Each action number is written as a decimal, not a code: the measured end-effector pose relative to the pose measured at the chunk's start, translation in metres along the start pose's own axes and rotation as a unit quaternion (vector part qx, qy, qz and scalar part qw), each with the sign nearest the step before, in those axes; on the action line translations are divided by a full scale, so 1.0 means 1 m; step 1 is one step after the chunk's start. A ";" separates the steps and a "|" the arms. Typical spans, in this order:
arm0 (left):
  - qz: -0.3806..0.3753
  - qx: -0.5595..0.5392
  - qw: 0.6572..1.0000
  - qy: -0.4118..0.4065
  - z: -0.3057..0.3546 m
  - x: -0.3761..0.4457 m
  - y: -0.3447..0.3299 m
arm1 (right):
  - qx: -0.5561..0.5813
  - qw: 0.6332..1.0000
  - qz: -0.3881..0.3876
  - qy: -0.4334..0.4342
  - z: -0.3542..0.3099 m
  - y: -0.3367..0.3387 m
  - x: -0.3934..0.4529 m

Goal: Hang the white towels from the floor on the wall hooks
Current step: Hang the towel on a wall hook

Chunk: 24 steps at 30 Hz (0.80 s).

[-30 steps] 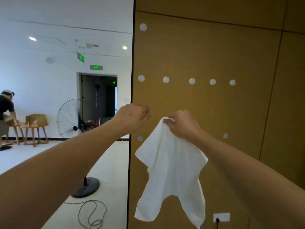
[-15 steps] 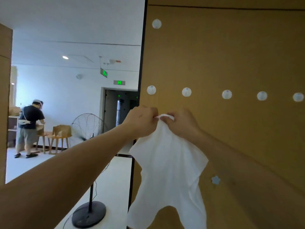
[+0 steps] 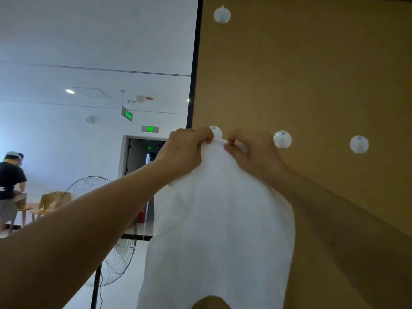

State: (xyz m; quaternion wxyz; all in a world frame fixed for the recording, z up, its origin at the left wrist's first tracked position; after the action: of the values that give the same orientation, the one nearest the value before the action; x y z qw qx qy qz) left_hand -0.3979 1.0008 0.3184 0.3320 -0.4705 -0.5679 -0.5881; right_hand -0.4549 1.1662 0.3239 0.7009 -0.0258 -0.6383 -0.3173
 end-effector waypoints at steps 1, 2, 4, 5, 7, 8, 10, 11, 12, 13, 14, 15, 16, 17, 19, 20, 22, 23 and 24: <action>0.010 0.023 1.000 -0.013 -0.011 0.009 -0.003 | -0.035 0.999 -0.006 0.021 0.004 -0.008 0.012; 0.017 0.040 0.999 -0.020 -0.021 0.018 -0.006 | -0.066 0.997 -0.007 0.042 0.008 -0.014 0.023; 0.023 0.063 0.997 -0.028 -0.036 0.034 -0.015 | -0.117 0.990 0.012 0.077 0.014 -0.023 0.042; 0.027 0.071 0.997 -0.030 -0.040 0.041 -0.019 | -0.136 0.987 0.020 0.082 0.017 -0.028 0.050; 0.036 0.082 0.995 -0.033 -0.045 0.051 -0.027 | -0.164 0.985 0.013 0.058 0.027 -0.037 0.063; 0.036 0.087 0.995 -0.032 -0.048 0.054 -0.032 | -0.168 0.985 0.002 0.038 0.033 -0.042 0.068; 0.037 0.088 0.995 -0.020 -0.052 0.054 -0.041 | -0.150 0.989 0.003 0.008 0.042 -0.050 0.068; 0.042 0.082 0.996 -0.011 -0.054 0.053 -0.045 | -0.128 0.992 0.011 -0.004 0.044 -0.052 0.064; 0.048 0.072 0.996 -0.002 -0.054 0.050 -0.050 | -0.098 0.995 0.020 -0.015 0.044 -0.054 0.059; 0.054 0.062 0.997 0.007 -0.054 0.047 -0.053 | -0.062 0.997 0.030 -0.024 0.042 -0.056 0.053; 0.057 0.052 0.997 0.018 -0.054 0.044 -0.057 | -0.026 0.998 0.040 -0.033 0.041 -0.058 0.048; 0.059 0.043 0.997 0.029 -0.054 0.041 -0.059 | 0.002 0.998 0.048 -0.042 0.040 -0.060 0.044; 0.058 0.035 0.997 0.042 -0.055 0.038 -0.061 | 0.022 0.997 0.053 -0.053 0.040 -0.061 0.041; 0.056 0.027 0.997 0.055 -0.055 0.035 -0.062 | 0.038 0.996 0.052 -0.066 0.041 -0.063 0.039; 0.055 0.020 0.996 0.074 -0.051 0.030 -0.061 | 0.089 0.990 0.030 -0.102 0.042 -0.066 0.036; 0.054 0.015 0.995 0.084 -0.046 0.026 -0.060 | 0.114 0.987 0.017 -0.115 0.042 -0.067 0.034; 0.052 -0.040 0.992 0.110 -0.035 0.018 -0.060 | 0.133 0.982 -0.005 -0.133 0.042 -0.068 0.026; 0.050 -0.081 0.987 0.132 -0.032 0.014 -0.061 | 0.139 0.980 -0.010 -0.140 0.042 -0.069 0.022; 0.049 -0.118 0.979 0.156 -0.029 0.011 -0.062 | 0.136 0.979 -0.022 -0.148 0.040 -0.070 0.017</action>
State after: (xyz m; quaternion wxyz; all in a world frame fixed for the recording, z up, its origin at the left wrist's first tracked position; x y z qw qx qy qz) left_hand -0.4641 0.9818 0.3094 0.3871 -0.4357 -0.4122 -0.7004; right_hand -0.5239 1.1212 0.3206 0.5886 0.0373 -0.7726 -0.2350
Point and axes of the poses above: each hand's wrist, its own x-axis towards the middle knuckle, its own y-axis out of the back of the hand, z = x × y, the point moved 6 cm from there along x, towards the middle knuckle, and after that the axes turned 1 degree about -z, right-handed, at the moved point
